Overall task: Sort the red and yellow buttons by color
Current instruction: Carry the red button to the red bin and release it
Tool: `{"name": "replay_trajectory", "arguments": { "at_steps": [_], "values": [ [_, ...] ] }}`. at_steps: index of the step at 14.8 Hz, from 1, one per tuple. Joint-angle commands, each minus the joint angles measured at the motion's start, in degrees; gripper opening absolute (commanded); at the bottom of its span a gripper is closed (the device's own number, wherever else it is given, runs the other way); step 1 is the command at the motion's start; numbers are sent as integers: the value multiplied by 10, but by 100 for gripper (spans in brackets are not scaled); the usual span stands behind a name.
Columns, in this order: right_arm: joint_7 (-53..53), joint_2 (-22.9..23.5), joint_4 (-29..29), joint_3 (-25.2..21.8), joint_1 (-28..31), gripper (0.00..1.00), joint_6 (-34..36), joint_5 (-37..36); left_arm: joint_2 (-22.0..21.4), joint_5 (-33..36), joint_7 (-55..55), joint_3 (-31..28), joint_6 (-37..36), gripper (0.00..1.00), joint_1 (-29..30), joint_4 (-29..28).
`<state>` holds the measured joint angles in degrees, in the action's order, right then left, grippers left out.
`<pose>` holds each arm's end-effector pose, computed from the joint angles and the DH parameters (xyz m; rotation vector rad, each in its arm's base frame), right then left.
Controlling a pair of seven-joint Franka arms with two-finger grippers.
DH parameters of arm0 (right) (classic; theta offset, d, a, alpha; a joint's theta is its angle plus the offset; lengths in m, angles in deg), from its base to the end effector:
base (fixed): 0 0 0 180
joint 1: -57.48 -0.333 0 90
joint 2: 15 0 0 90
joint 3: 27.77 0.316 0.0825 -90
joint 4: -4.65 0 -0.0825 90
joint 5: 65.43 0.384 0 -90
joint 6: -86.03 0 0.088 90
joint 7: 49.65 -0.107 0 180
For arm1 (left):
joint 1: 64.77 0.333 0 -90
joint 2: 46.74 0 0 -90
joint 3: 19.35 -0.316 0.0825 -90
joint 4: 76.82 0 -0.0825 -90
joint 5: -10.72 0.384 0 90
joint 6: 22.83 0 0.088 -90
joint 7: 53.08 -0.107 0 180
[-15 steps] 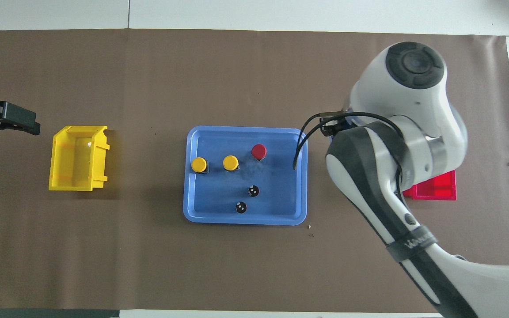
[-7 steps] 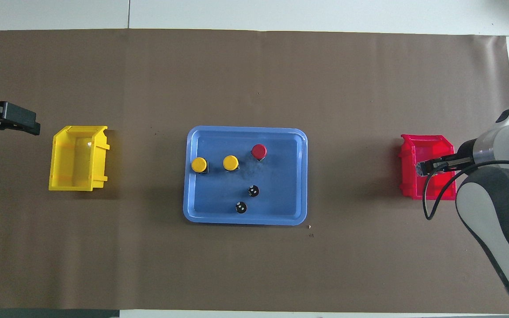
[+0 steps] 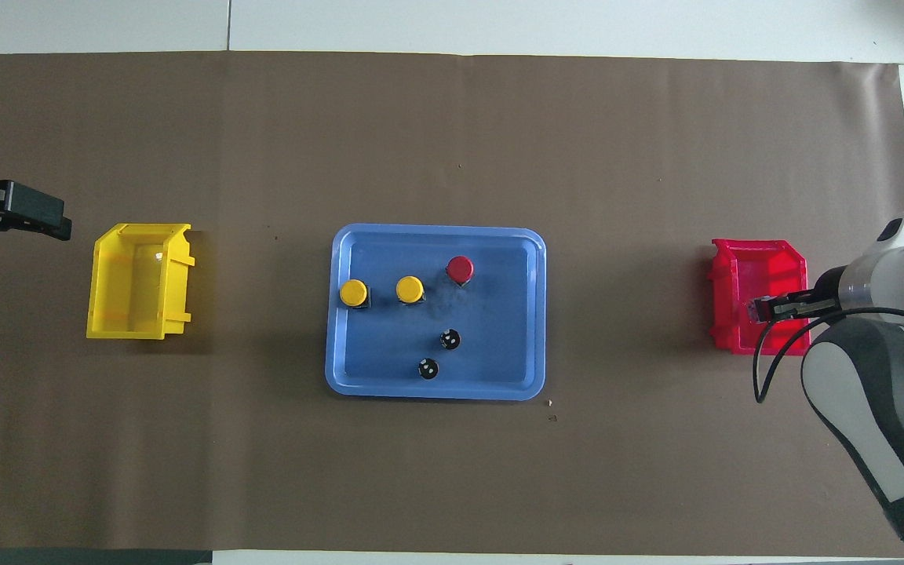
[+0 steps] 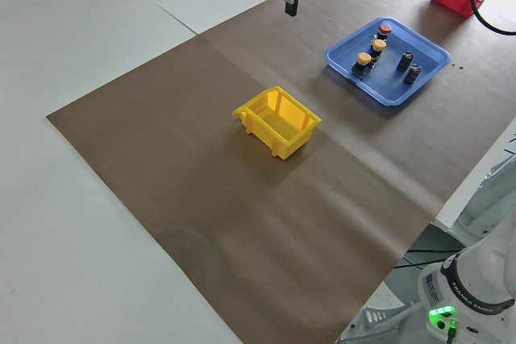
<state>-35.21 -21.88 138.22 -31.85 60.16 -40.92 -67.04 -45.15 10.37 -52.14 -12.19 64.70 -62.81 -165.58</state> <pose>0.4862 -0.0588 0.3866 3.1181 0.2365 0.0026 0.5560 -0.0503 0.6157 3.1315 -0.1167 -0.0775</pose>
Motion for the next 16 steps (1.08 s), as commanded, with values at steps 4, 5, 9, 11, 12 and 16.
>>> {"name": "replay_trajectory", "arguments": {
  "at_steps": [4, 5, 9, 11, 12, 16],
  "values": [
    [9, 5, 34, 8, 11, 14, -41, -27, -14, -6, -5, 0, -4, 100, 3, -13],
    [9, 15, 35, 8, 11, 15, -52, -28, -14, -6, -5, 0, -6, 100, 3, -13],
    [7, 18, 36, 8, 11, 70, -54, -28, -15, -6, -5, 0, -4, 100, 3, -14],
    [9, 20, 27, 7, 12, 74, -48, -29, -14, -6, -3, 0, -2, 100, 3, -14],
    [10, 25, 4, 7, 12, 75, -25, -30, -14, -6, -5, 0, -1, 100, 3, -14],
    [3, 52, -143, 14, 1, 76, 130, -28, -14, -7, -3, 0, 1, 100, 12, -14]
  ]
}}
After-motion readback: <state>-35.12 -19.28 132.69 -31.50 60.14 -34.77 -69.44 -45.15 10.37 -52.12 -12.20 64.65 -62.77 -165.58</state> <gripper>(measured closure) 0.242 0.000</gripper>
